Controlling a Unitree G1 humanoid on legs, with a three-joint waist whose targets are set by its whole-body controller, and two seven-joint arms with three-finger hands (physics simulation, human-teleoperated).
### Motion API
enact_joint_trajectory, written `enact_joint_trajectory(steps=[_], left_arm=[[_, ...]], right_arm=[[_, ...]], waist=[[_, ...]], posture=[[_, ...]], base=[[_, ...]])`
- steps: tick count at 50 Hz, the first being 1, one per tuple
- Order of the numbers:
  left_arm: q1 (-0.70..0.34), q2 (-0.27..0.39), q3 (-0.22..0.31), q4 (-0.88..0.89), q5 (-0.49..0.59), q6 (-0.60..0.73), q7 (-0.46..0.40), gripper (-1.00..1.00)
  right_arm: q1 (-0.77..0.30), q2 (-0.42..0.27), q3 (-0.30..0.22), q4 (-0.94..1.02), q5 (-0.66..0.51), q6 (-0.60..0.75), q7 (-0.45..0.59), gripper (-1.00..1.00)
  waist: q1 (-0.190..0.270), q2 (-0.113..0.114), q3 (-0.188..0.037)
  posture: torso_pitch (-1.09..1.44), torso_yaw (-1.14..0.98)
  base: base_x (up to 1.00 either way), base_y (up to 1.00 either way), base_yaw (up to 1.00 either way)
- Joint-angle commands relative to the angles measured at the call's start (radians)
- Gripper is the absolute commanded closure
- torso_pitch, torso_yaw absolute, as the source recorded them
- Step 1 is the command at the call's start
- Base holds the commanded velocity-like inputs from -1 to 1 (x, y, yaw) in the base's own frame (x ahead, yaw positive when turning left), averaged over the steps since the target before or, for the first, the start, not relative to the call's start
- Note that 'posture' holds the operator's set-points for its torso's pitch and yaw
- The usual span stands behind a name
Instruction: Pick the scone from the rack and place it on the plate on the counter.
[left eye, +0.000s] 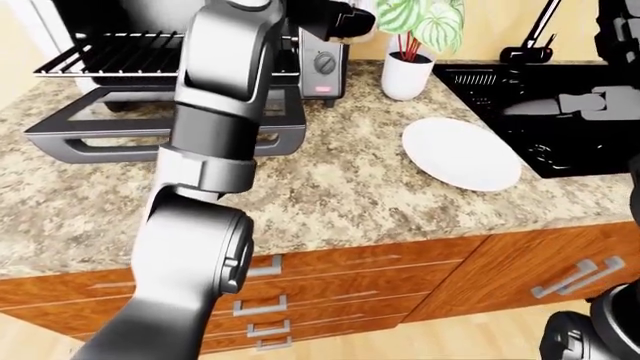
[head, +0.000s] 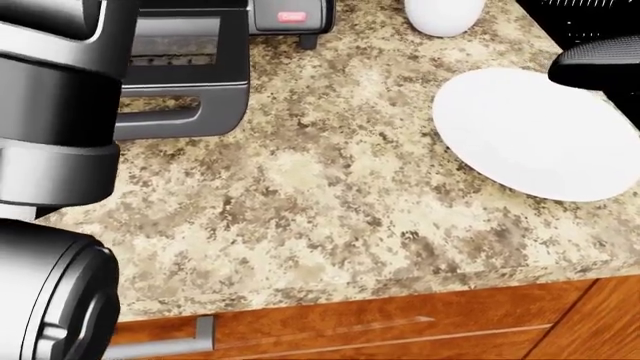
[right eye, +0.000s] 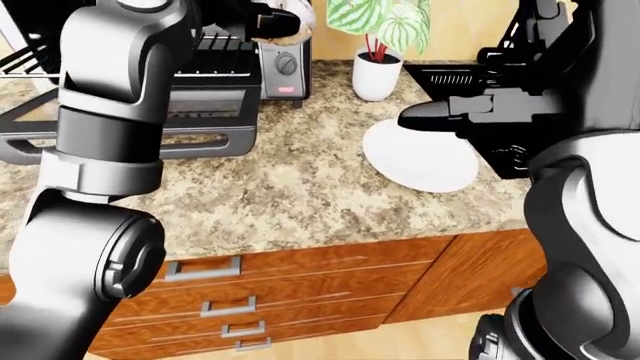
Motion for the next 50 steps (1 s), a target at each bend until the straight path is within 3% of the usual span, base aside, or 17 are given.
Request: enact_joint_trajectory(steps=[1,22,35,50], left_arm=[[-0.051,0.004,0.008,-0.033,0.002,-0.044,0.003,1.00],[-0.054,-0.092,-0.016,0.045,0.010,-0.115,-0.014,1.00],[-0.132,-0.154,-0.008,0.348,-0.021,-0.347,0.035,1.00],[-0.182,-0.204,0.002,0.546,-0.034,-0.504,0.053,1.00]], right_arm=[[-0.020,-0.020,-0.013,-0.011,0.015,-0.026,-0.015,-1.00],[0.018,-0.128,-0.093,-0.017,0.162,-0.028,-0.101,-1.00],[0.101,-0.193,-0.169,-0.050,0.291,-0.042,-0.168,-1.00],[0.129,-0.226,-0.155,-0.038,0.342,-0.084,-0.212,-1.00]], waist=[[-0.002,-0.003,-0.031],[-0.053,-0.021,-0.030],[-0.095,-0.041,-0.036],[-0.184,-0.054,-0.045]], posture=[[0.00,-0.05],[0.00,-0.15],[0.00,-0.22],[0.00,-0.29]], base=[[0.00,0.00,0.00],[0.00,0.00,0.00],[0.00,0.00,0.00],[0.00,0.00,0.00]])
